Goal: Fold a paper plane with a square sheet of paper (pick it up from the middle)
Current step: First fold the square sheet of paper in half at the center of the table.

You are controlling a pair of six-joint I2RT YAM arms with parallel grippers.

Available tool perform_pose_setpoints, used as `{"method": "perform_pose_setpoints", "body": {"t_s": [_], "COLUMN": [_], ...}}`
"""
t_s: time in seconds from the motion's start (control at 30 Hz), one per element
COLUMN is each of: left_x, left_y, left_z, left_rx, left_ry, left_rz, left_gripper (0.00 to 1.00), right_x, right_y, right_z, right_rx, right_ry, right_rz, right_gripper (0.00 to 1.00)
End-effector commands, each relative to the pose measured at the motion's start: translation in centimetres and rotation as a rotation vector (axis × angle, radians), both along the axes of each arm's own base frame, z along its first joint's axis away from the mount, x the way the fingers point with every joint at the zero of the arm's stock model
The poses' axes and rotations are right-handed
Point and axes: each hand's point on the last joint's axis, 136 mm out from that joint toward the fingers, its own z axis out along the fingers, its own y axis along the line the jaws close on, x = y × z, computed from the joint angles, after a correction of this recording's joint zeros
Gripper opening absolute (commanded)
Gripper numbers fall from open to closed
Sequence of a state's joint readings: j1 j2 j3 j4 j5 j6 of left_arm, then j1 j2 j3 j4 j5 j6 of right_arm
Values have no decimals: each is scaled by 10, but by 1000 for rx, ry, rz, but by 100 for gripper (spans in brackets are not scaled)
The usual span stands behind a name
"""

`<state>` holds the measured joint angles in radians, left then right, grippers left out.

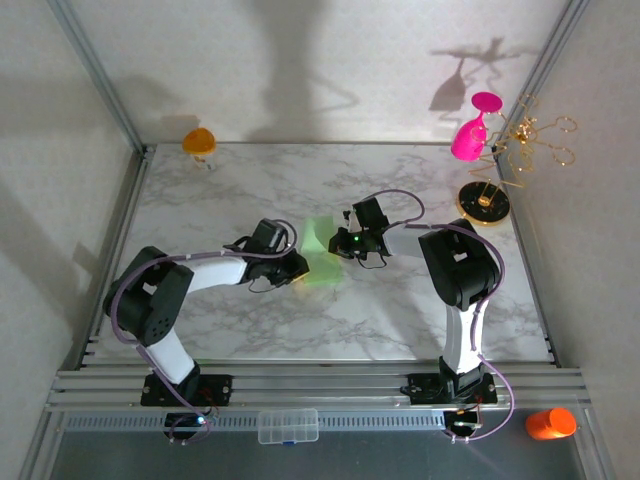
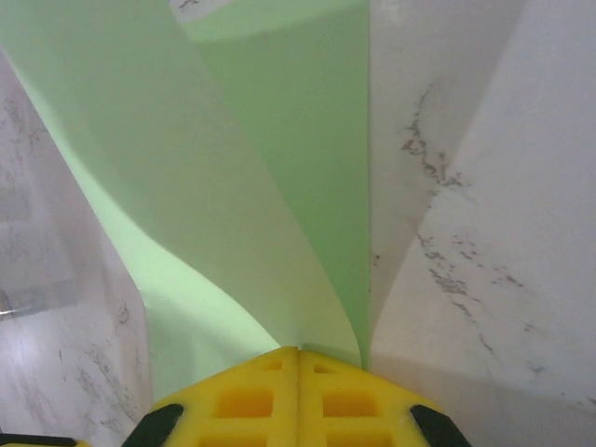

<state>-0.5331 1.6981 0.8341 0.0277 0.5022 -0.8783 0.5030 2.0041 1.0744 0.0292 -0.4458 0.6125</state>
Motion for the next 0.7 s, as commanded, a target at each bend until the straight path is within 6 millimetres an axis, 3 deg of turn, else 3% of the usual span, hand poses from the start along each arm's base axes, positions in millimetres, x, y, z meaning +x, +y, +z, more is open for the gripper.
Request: {"method": "perform_pose_setpoints", "body": {"t_s": [0.0,0.2,0.5,0.67], "left_x": [15,-1,-43,-56], "left_y": [-21,-28,14,30], "left_z": [16,-15,-54,-49], "left_rx": [-54,-19,142,196], "left_ry": [-36,35,135,148], "left_rz": [-3,-40,-45,-76], "left_gripper": [17,17,17,17], "right_x": [-71,-72,-75,-75], "right_y": [-84,-85,-86,-88], "right_z": [-110,-109,-112,-113], "right_rx": [-427,-426,-435,-442], "right_ry": [280,282,287,289], "right_rz": [-53,-55,-49,-46], "right_gripper": [0,0,0,0]}}
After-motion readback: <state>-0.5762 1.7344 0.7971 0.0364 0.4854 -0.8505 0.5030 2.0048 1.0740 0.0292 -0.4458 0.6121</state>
